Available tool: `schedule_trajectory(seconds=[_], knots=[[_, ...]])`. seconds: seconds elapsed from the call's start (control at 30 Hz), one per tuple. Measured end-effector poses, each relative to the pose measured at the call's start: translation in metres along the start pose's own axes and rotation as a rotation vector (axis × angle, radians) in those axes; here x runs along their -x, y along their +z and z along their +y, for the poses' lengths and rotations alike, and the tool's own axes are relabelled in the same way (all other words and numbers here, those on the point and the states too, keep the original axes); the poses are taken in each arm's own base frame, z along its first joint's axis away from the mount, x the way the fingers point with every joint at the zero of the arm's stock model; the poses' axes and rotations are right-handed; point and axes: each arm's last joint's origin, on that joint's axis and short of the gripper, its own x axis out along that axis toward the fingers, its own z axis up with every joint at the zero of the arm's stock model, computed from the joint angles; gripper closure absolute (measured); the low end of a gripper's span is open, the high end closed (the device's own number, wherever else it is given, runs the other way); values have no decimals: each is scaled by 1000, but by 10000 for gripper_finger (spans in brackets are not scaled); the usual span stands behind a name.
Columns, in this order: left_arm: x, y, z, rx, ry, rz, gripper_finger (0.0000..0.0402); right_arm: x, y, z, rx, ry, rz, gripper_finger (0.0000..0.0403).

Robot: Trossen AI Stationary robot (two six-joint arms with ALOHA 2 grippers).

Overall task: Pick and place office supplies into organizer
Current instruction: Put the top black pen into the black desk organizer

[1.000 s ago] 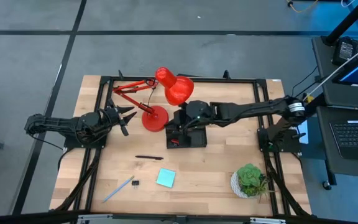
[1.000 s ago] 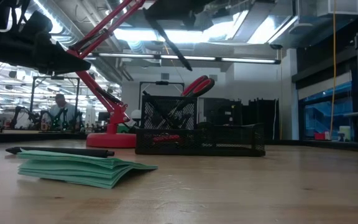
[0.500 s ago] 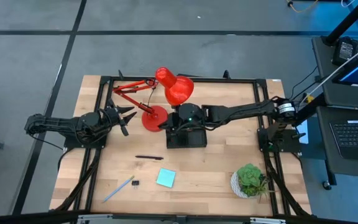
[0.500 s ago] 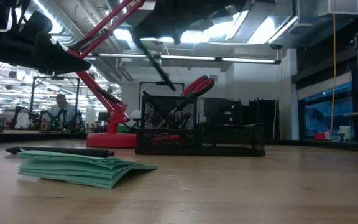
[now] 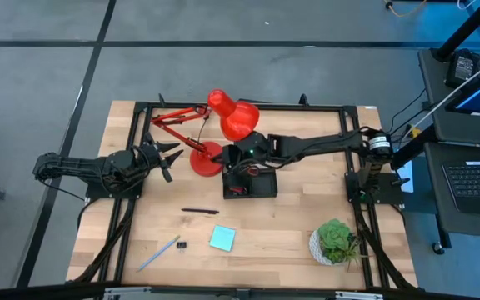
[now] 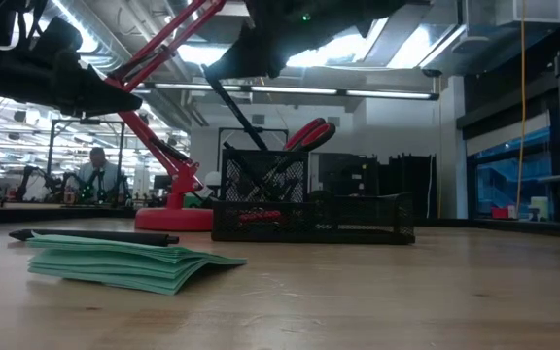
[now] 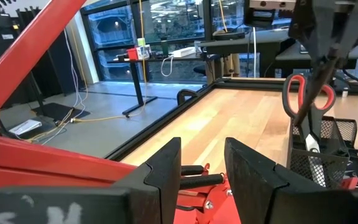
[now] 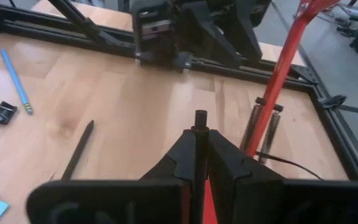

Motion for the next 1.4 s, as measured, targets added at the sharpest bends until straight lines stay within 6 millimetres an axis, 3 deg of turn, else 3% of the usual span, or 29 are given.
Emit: schedule_trajectory(seconds=[0.33,1.07,1.4], knots=[[0,0,0,0,0,0,284,0,-5,-9,-35,32,11,377],[0,0,0,18,0,0,284,-6,-68,-7,-141,23,138,377],[0,0,0,18,0,0,284,-5,-77,-8,-141,22,161,371]])
